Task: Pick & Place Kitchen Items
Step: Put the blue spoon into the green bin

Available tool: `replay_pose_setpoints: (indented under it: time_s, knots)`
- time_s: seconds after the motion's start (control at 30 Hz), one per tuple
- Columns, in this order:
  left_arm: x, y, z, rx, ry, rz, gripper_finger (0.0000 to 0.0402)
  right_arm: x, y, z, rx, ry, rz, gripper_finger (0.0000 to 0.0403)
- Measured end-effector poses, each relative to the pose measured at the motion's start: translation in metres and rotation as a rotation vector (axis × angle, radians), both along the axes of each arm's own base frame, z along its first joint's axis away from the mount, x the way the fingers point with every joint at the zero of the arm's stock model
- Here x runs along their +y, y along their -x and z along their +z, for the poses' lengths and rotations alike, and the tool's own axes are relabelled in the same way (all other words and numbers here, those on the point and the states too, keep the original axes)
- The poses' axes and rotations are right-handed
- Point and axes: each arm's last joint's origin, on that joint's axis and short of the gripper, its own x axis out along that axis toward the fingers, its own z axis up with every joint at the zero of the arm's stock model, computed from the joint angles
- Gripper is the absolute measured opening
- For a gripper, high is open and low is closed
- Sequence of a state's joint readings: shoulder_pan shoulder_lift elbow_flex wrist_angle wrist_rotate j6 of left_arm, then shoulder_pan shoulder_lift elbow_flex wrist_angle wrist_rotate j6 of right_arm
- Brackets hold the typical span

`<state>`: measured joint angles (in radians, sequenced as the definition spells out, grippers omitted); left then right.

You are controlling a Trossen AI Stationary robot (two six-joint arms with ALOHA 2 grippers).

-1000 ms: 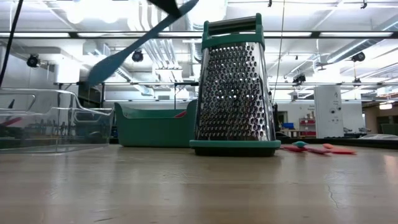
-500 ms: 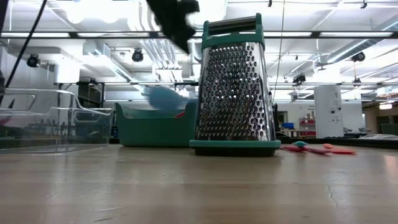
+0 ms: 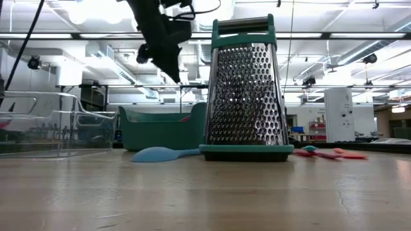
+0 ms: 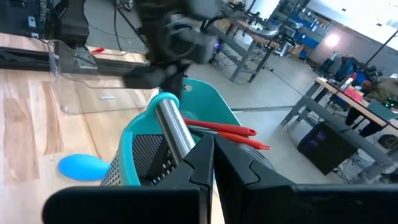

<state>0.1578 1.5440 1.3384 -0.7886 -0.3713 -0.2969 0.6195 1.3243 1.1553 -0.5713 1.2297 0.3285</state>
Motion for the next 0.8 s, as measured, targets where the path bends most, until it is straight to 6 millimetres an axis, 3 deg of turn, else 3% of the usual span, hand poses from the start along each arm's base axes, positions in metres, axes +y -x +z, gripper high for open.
replay_pose_setpoints:
  time_s: [0.17, 0.33, 0.47, 0.57, 0.8]
  knots:
    - [-0.039, -0.003, -0.032, -0.049, 0.107, -0.096, 0.0035, -0.001, -0.001, 0.000, 0.002, 0.004, -0.004, 0.0009]
    - [-0.065, 0.002, -0.065, -0.044, 0.077, -0.130, 0.0086, -0.003, -0.002, 0.000, 0.003, 0.006, -0.011, 0.0008]
    - [-0.067, -0.002, -0.082, -0.232, 0.098, -0.062, 0.0155, -0.005, -0.003, 0.001, 0.000, 0.004, -0.021, 0.0008]
    - [-0.066, 0.001, -0.096, -0.264, 0.105, -0.059, 0.0195, -0.008, -0.005, 0.001, -0.004, 0.001, -0.035, 0.0008]
    - [-0.067, 0.005, -0.126, -0.206, 0.168, -0.008, 0.0213, -0.013, -0.009, -0.001, 0.002, 0.003, -0.058, 0.0008]
